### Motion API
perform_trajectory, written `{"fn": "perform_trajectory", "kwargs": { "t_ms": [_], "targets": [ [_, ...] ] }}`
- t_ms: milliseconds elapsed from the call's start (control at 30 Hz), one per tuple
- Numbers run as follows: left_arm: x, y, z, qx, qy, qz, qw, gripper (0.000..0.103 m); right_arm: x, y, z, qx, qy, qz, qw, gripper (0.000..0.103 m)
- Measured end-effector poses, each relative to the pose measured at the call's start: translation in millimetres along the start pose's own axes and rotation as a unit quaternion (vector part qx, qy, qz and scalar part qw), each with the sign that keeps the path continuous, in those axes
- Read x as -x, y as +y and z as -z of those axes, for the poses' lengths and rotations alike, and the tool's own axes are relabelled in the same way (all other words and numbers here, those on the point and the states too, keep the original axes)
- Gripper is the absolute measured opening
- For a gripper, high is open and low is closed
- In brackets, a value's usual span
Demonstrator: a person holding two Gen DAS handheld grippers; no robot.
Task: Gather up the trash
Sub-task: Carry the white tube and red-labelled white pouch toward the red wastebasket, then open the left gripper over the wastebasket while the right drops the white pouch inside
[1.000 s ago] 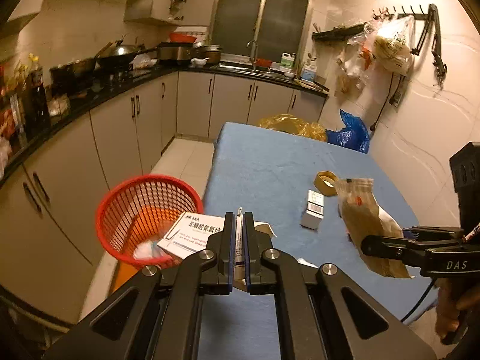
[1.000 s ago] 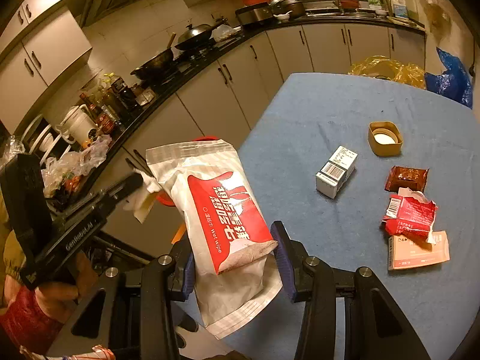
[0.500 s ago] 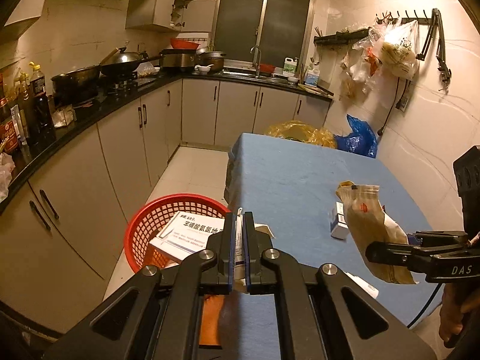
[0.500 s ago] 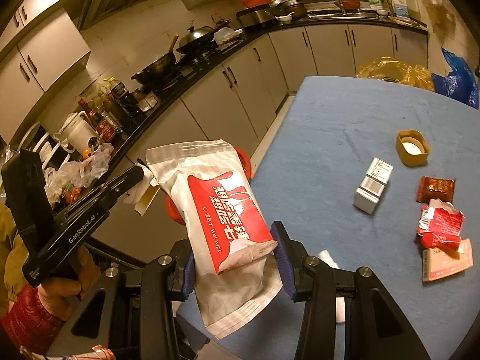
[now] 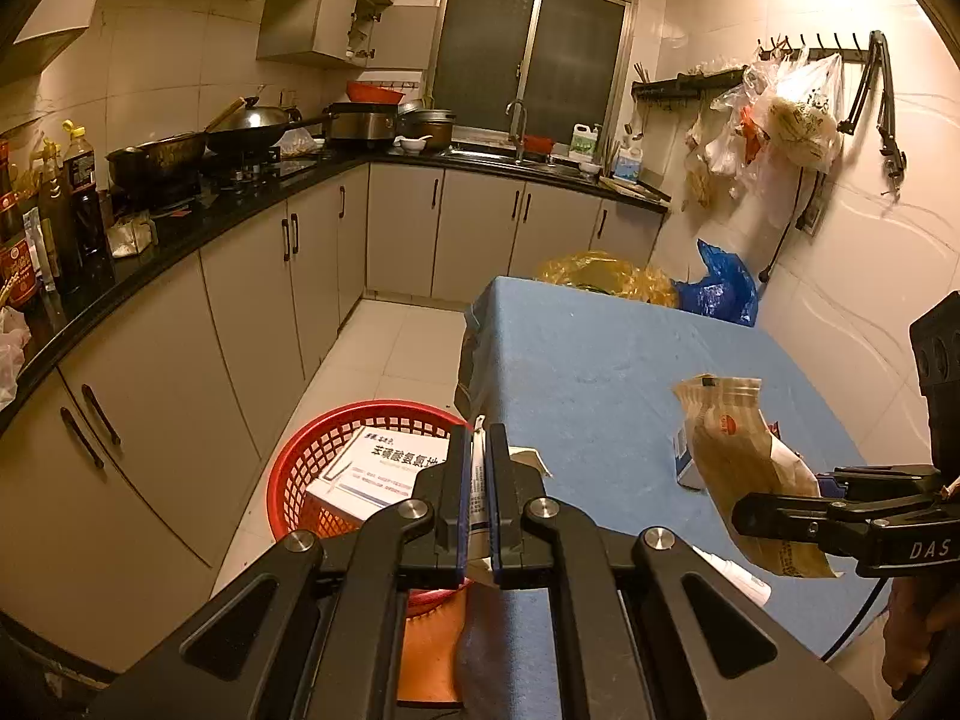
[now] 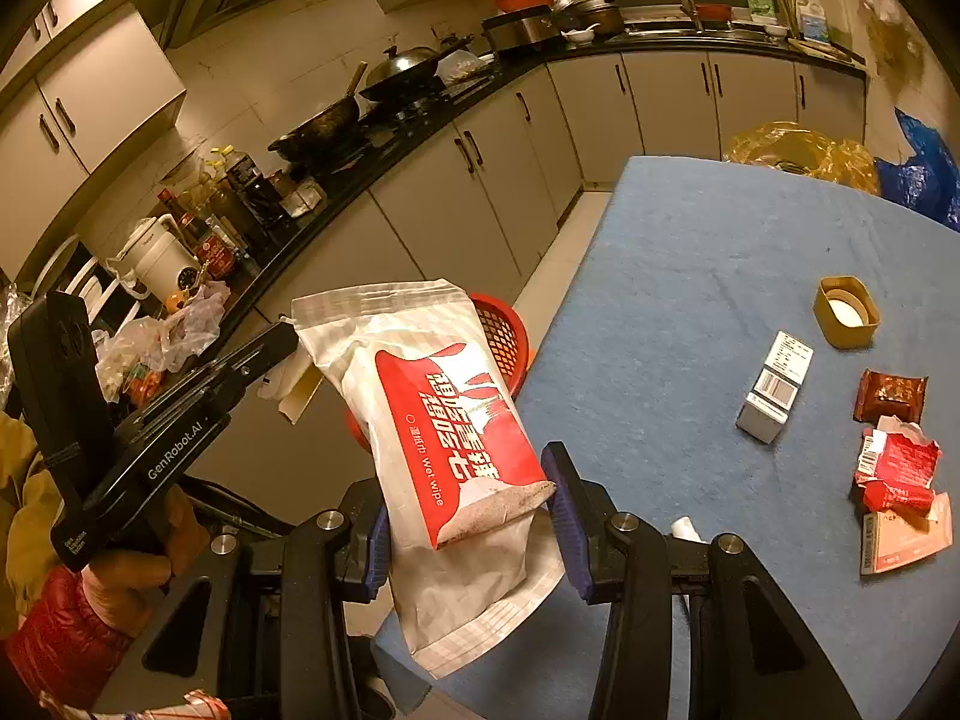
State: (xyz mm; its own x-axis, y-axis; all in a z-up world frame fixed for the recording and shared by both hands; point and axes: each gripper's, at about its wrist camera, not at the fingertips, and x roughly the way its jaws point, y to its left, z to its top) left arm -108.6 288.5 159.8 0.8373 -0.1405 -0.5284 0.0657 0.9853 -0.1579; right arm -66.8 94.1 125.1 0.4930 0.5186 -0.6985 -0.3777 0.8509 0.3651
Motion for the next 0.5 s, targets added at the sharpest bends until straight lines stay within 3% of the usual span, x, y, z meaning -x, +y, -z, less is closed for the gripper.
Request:
{"fn": "perform_trajectory", "kwargs": {
  "t_ms": [267, 500],
  "targets": [
    [-1.2, 3.3, -1.0, 0.003, -0.001, 0.002, 1.0000, 0.004, -10.7, 6.7, -19.3, -0.006, 0.001, -0.010, 1.000, 0.048],
    [-27.7, 23.0, -6.8, 0.025, 0.019, 0.010, 0.9995, 0.004, -44.0, 10.9, -48.2, -0.027, 0.019, -0.034, 0.999, 0.048]
  ]
}}
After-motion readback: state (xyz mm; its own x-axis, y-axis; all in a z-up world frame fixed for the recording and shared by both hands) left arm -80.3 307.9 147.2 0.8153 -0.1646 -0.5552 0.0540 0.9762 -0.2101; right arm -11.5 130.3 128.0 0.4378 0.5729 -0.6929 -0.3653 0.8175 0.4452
